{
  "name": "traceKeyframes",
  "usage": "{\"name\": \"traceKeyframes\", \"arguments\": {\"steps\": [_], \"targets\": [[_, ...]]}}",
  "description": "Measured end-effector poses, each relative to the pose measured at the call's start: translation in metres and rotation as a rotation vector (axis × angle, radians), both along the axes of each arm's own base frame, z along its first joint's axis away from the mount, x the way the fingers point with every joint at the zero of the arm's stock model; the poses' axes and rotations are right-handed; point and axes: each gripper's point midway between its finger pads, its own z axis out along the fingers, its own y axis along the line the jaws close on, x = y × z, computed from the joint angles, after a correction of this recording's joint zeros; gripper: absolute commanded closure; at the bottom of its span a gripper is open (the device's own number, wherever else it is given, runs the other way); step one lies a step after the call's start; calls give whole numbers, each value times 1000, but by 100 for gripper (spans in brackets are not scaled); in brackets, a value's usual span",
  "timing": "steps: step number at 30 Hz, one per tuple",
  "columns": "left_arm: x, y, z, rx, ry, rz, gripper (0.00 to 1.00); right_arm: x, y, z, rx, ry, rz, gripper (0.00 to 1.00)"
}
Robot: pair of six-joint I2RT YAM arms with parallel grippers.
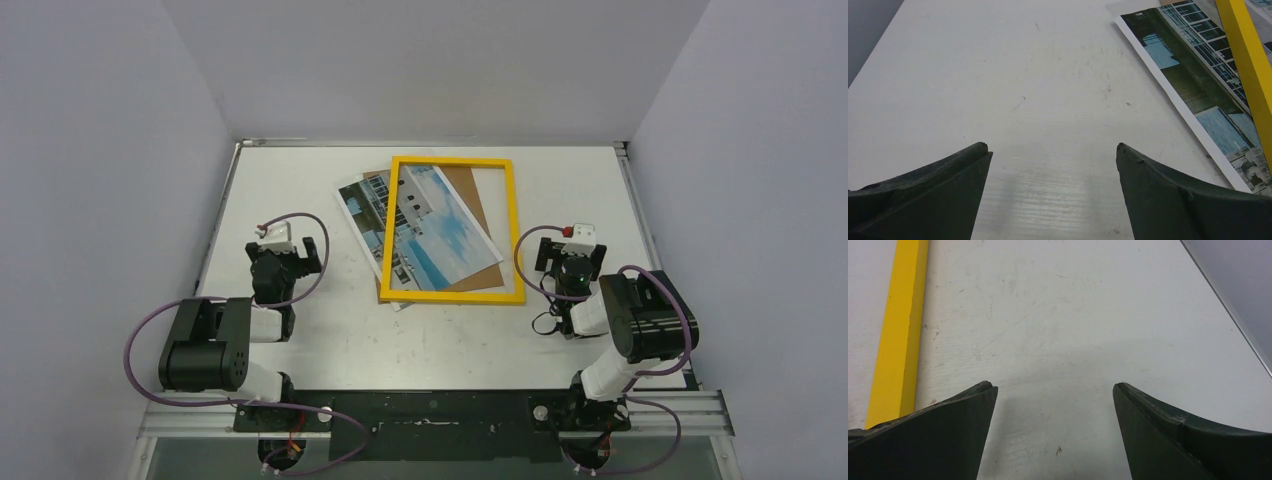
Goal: Put the photo into the frame
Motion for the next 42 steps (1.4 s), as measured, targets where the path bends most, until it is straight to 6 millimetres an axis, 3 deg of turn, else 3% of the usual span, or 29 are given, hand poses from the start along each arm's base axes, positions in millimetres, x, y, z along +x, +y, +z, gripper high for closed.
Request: {"name": "traceKeyframes", "arguments": {"steps": [11, 17, 20, 22, 25, 27, 29, 34, 38, 41, 42], "targets": [[0, 0, 0, 0, 0, 0, 4, -1, -14, 10, 14, -9, -97, 10], [10, 3, 4, -18, 53, 10, 4, 9, -14, 59, 33, -98, -148, 10], [38, 16, 38, -39, 50, 34, 4, 21, -2, 88, 97, -118, -143, 10], [56, 29, 75, -61, 18, 44, 4, 40, 12, 112, 132, -110, -106, 10], [67, 45, 113, -99, -5, 53, 4, 68, 40, 158, 215, -135, -24, 10], [71, 52, 130, -131, 5, 52, 4, 75, 59, 182, 300, -179, 42, 10], [72, 53, 139, -163, 34, 42, 4, 74, 71, 191, 375, -199, 83, 10], [67, 38, 133, -213, 160, -17, 4, 76, 105, 196, 442, -129, 175, 10], [58, 34, 109, -241, 298, -28, 4, 96, 168, 230, 360, -57, 239, 10], [52, 32, 97, -248, 386, -34, 4, 85, 208, 246, 377, -57, 279, 10], [51, 31, 95, -249, 404, -38, 4, 80, 213, 246, 415, -48, 283, 10]]}}
